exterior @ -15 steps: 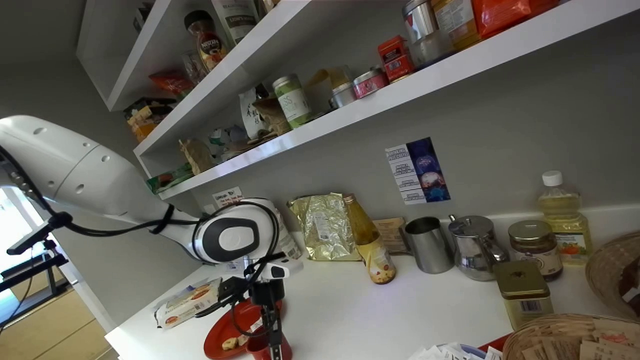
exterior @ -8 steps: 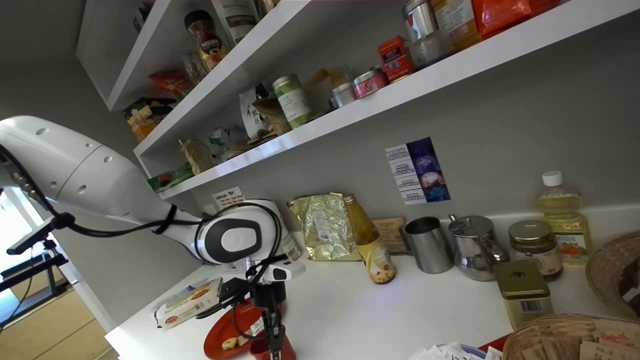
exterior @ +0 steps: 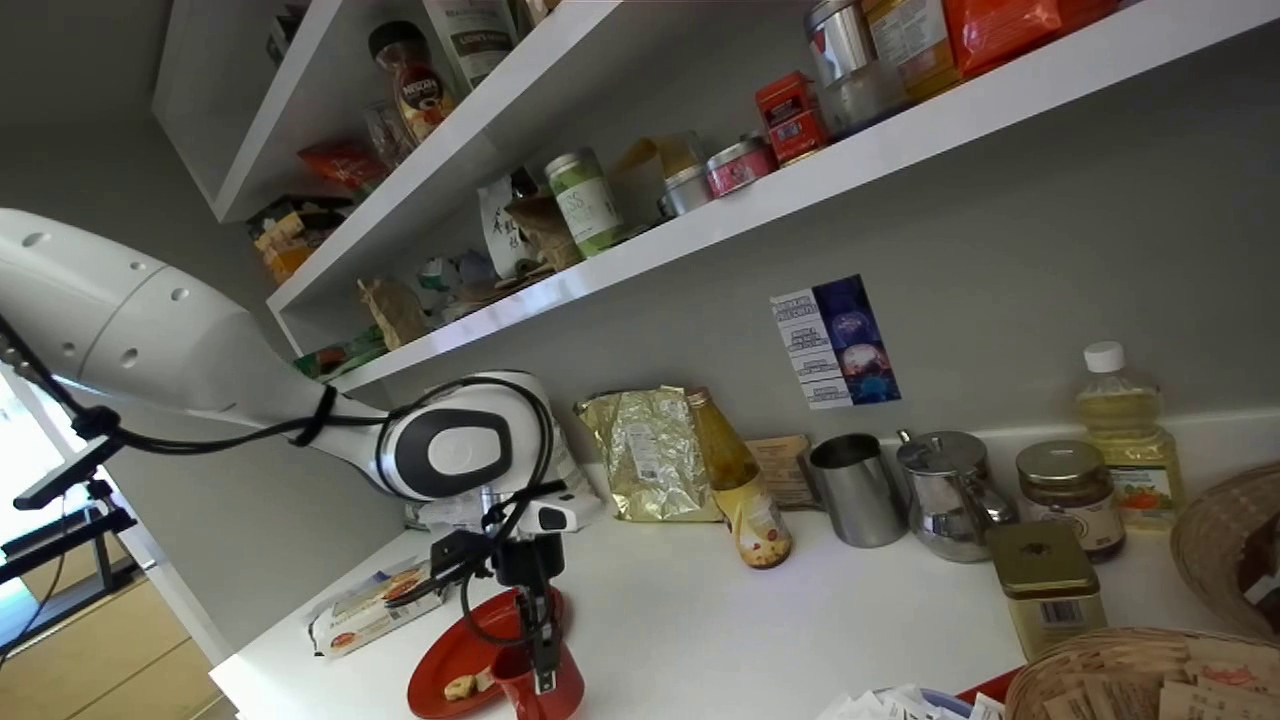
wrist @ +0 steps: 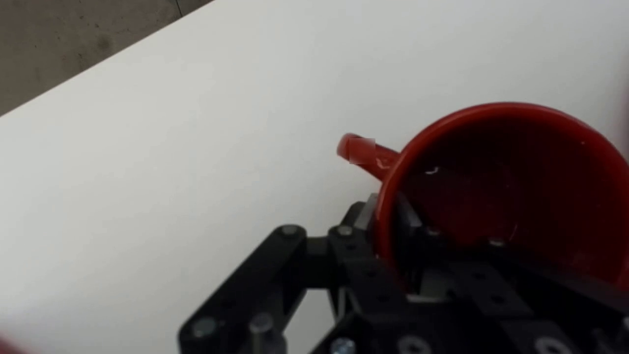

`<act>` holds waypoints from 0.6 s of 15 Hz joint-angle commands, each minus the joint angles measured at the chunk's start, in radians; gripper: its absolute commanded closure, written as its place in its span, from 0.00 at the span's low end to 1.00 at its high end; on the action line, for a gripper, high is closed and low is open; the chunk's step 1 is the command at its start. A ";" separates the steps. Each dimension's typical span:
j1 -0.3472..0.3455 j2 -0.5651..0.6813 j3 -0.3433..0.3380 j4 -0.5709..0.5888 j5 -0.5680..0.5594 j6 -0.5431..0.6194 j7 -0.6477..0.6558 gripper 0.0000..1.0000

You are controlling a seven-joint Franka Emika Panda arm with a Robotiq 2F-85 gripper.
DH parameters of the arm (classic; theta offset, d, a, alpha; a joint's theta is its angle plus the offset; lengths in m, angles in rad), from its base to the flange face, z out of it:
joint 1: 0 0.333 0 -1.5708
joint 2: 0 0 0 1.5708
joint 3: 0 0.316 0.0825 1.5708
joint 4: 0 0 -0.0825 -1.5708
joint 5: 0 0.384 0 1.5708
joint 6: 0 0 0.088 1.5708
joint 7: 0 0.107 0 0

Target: Put the red cup on the red plate

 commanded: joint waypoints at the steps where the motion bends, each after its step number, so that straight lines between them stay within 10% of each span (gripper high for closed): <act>1: 0.017 -0.113 0.013 -0.031 -0.006 -0.042 -0.018 0.98; 9: 0.117 -0.235 0.111 0.001 -0.023 -0.131 0.030 0.98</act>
